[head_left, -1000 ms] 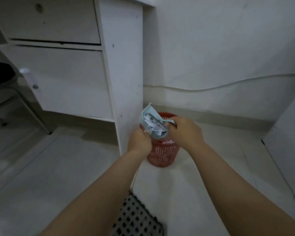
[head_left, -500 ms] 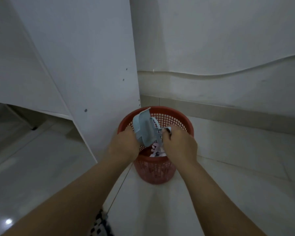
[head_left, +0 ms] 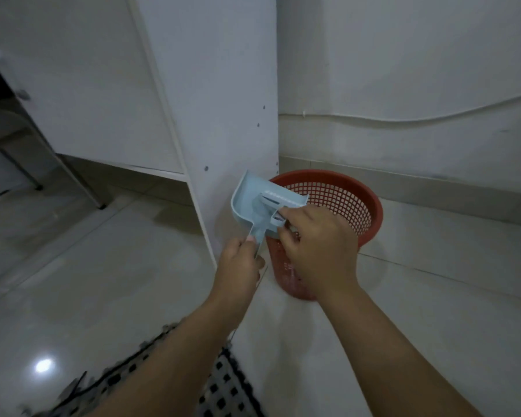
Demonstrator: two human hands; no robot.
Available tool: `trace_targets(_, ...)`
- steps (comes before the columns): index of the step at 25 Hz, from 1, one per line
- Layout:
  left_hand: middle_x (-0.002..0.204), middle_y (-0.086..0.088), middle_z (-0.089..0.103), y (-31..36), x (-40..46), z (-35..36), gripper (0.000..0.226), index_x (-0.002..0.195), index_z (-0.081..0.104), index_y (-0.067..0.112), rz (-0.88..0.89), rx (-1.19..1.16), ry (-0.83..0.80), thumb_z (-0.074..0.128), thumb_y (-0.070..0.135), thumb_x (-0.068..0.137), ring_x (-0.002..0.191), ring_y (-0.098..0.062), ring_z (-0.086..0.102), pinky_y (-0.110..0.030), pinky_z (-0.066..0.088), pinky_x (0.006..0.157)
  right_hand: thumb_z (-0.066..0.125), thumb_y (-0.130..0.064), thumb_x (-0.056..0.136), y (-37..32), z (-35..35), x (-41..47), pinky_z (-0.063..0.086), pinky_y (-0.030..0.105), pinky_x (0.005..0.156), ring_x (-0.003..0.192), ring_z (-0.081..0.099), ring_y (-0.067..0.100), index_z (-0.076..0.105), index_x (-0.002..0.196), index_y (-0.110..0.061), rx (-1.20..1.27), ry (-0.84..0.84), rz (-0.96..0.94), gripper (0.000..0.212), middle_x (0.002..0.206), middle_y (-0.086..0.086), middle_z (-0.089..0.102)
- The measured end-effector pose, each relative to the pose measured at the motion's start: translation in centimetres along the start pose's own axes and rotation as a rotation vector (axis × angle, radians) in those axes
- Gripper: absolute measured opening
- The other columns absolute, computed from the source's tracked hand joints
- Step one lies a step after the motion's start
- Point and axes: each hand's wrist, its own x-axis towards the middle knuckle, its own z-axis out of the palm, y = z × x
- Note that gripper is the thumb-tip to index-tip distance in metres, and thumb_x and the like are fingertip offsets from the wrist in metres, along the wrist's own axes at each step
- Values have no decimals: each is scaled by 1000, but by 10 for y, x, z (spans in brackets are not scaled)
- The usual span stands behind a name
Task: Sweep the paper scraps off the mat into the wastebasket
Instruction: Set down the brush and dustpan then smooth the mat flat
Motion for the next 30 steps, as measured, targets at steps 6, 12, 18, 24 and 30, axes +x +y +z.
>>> trace_targets(6, 53, 3, 40, -35, -48, -46, 32, 66, 37, 21, -126, -161, -19, 29, 21, 97, 35, -4, 28, -17, 22, 35, 54, -22, 77, -53, 11, -53, 49, 28, 49, 65, 66, 21, 70, 86, -15, -53, -81, -149, 20, 70, 3, 71)
trace_targets(12, 47, 5, 38, -79, -78, -60, 32, 65, 39, 16, -239, -240, 17, 35, 26, 95, 34, -5, 29, -21, 25, 41, 79, -18, 60, -75, 23, -106, 45, 24, 47, 59, 64, 17, 71, 77, -17, -58, -234, -275, 19, 64, -2, 69)
trace_targets(18, 52, -3, 66, -109, -89, -62, 50, 88, 61, 9, -287, -340, -2, 23, 40, 99, 38, -14, 60, -13, 36, 34, 76, -16, 59, -83, 22, -128, 49, 24, 51, 78, 64, 16, 70, 91, -17, 0, -599, 8, 33, 80, 0, 67)
trace_targets(24, 55, 2, 44, -136, -75, -48, 25, 83, 48, 14, -340, -175, -104, 34, 28, 99, 39, -6, 38, -22, 28, 42, 42, -12, 88, -55, 22, -150, 44, 32, 75, 111, 46, 20, 42, 133, -24, 177, -806, 178, 47, 117, 4, 47)
trace_targets(30, 54, 2, 37, -159, -51, -28, 25, 71, 36, 15, -426, -91, -99, 32, 4, 93, 40, -7, 28, -19, 21, 38, 41, -7, 87, -9, 51, -156, 47, 33, 87, 120, 47, 22, 25, 142, -23, 165, -999, 250, 59, 150, -1, 22)
